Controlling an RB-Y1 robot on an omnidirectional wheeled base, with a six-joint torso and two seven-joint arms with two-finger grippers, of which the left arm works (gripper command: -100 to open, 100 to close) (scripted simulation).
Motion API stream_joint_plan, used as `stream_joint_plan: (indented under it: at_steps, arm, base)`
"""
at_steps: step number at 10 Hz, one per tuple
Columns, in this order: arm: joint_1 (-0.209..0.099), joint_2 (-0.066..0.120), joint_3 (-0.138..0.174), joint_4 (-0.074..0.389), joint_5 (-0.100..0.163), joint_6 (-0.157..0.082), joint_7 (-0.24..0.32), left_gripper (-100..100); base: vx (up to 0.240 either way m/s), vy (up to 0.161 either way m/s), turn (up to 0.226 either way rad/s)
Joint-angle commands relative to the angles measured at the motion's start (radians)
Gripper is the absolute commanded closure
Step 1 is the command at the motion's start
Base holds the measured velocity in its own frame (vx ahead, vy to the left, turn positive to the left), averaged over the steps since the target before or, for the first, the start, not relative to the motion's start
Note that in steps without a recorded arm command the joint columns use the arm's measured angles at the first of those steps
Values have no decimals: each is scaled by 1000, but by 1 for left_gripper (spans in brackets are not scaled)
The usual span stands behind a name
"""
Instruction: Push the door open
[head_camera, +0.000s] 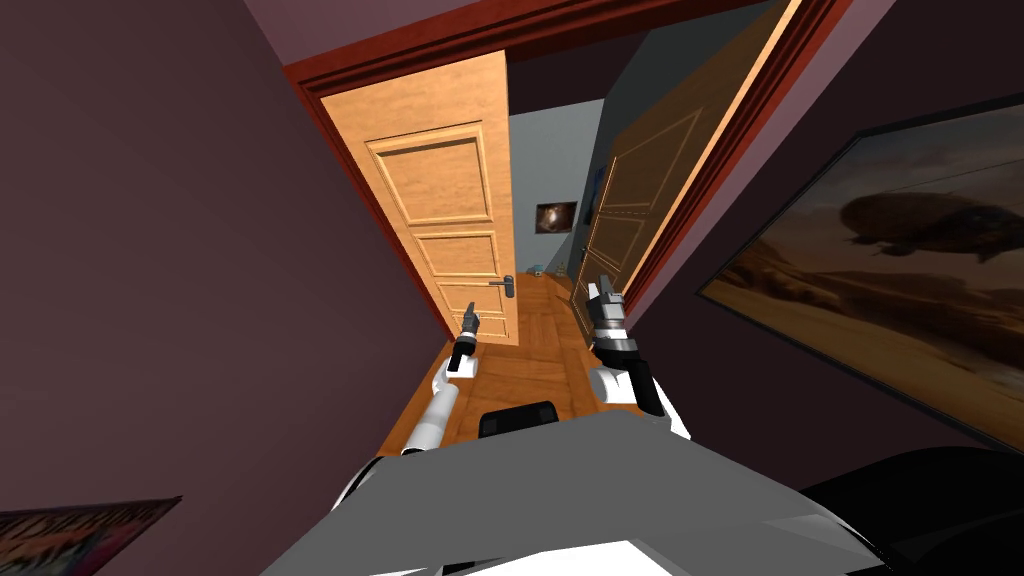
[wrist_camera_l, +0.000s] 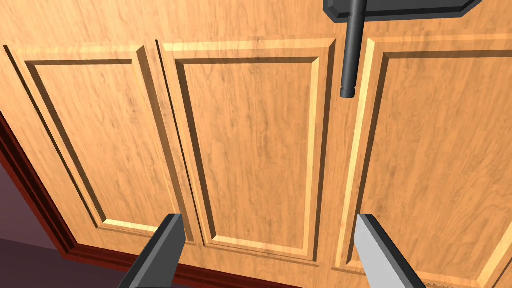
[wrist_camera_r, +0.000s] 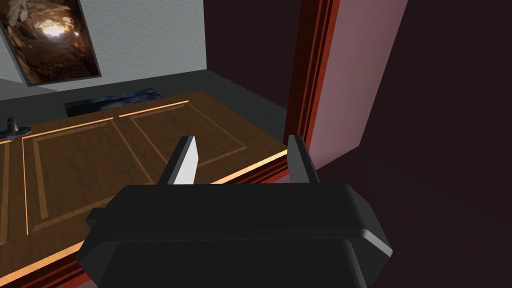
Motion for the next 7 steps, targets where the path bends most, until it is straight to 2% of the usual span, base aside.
stream_joint_plan:
  at_steps: [1,7]
  arm:
    - [-26,-3,-3,42,-1,5,2,-100]
    - [-122,-23,-10,197,-2,16,3,-100]
  base:
    - [90,-22,-12]
    - [100,-29,-8]
